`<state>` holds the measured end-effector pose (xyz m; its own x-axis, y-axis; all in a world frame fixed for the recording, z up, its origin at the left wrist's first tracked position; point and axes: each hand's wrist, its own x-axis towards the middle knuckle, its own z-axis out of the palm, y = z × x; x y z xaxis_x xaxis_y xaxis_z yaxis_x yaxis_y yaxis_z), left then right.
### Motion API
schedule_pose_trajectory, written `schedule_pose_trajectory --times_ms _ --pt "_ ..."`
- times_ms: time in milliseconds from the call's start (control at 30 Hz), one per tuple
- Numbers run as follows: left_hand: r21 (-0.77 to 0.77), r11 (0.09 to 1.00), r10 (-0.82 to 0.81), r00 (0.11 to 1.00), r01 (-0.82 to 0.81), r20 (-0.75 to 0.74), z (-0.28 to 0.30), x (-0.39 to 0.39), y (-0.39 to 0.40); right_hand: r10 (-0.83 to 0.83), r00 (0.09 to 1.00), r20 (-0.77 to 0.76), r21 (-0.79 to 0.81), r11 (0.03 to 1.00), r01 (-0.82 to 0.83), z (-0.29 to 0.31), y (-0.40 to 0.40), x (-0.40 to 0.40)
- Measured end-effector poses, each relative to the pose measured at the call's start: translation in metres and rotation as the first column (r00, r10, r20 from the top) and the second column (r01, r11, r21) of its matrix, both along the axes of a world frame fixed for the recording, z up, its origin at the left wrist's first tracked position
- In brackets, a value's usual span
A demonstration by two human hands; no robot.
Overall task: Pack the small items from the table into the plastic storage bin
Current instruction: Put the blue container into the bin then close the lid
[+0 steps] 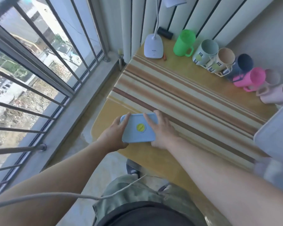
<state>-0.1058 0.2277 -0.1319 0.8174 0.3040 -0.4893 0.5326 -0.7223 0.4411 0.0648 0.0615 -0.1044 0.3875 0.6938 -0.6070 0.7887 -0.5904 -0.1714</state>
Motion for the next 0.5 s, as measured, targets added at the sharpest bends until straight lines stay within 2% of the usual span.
schedule_pose_trajectory --times_ms 100,267,367,500 --pt "-0.046 0.998 0.035 0.999 -0.034 0.037 0.005 0.000 -0.005 -0.060 0.997 -0.042 0.055 0.997 0.062 0.000 -0.008 -0.005" --pt "-0.017 0.998 -0.054 0.984 0.058 0.170 0.049 0.033 -0.020 -0.228 0.971 -0.068 0.194 0.952 0.237 0.030 -0.051 0.013" --pt "0.001 0.989 -0.144 0.957 0.148 0.251 0.086 0.076 -0.047 -0.342 0.939 -0.031 0.323 0.886 0.333 0.066 -0.098 0.031" --pt "0.023 0.953 -0.285 0.875 0.301 0.392 0.139 0.148 -0.121 -0.557 0.830 0.027 0.455 0.746 0.486 0.126 -0.193 0.055"
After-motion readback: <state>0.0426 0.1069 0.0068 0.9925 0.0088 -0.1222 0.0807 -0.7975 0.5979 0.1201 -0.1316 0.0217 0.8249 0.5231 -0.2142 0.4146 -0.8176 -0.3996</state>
